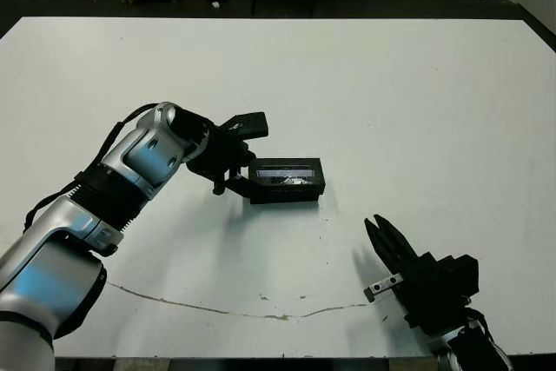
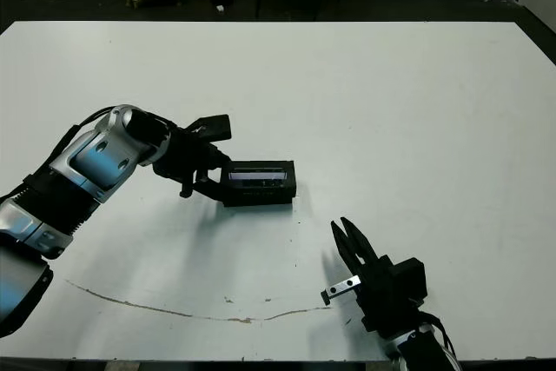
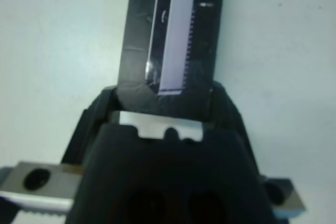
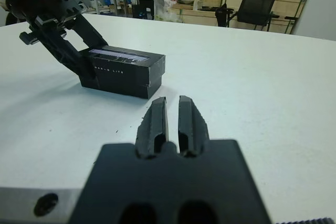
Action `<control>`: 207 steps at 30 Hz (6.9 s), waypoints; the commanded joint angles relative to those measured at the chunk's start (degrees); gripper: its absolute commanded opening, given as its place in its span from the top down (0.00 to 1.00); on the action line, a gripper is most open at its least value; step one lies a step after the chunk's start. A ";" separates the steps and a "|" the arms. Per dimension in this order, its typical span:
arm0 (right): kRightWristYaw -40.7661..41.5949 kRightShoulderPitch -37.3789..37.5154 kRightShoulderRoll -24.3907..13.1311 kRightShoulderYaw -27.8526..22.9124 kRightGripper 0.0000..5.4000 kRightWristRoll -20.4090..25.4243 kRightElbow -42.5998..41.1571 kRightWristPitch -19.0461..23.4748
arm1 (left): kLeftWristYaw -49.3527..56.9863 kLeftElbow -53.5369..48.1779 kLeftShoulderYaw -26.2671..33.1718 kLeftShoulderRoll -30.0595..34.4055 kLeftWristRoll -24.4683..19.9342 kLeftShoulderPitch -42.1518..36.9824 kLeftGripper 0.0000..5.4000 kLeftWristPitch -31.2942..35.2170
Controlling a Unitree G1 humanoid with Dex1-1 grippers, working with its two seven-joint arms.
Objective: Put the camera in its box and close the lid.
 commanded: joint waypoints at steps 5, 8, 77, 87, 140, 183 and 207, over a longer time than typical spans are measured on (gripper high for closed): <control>0.08 3.39 -0.71 -0.02 1.00 0.13 0.45 0.61 | 2.15 5.04 -0.56 2.77 4.61 1.65 0.59 -0.08; 0.35 3.34 -0.80 0.05 1.00 0.26 0.65 0.25 | 1.87 4.81 -0.81 2.54 4.65 1.53 0.59 0.24; 0.49 3.85 -0.64 0.45 1.00 0.05 3.03 -2.20 | 8.04 8.23 -8.64 -7.52 9.81 11.22 0.59 -0.16; 0.26 4.05 -0.49 0.60 1.00 0.27 2.51 -1.46 | 6.97 4.94 -8.52 -6.09 9.65 11.25 0.59 0.55; 0.24 3.50 -0.37 0.57 1.00 -0.62 3.74 -2.80 | 7.30 -10.92 -2.53 -2.59 5.38 13.04 0.59 6.83; 0.37 4.38 0.17 1.07 1.00 -0.14 3.94 -3.50 | 5.17 4.42 -8.74 -9.96 12.74 4.34 0.38 -9.17; -1.15 4.72 -0.38 1.53 1.00 -1.38 0.76 -0.40 | 0.36 6.88 -9.63 -9.77 13.29 3.38 0.00 -16.11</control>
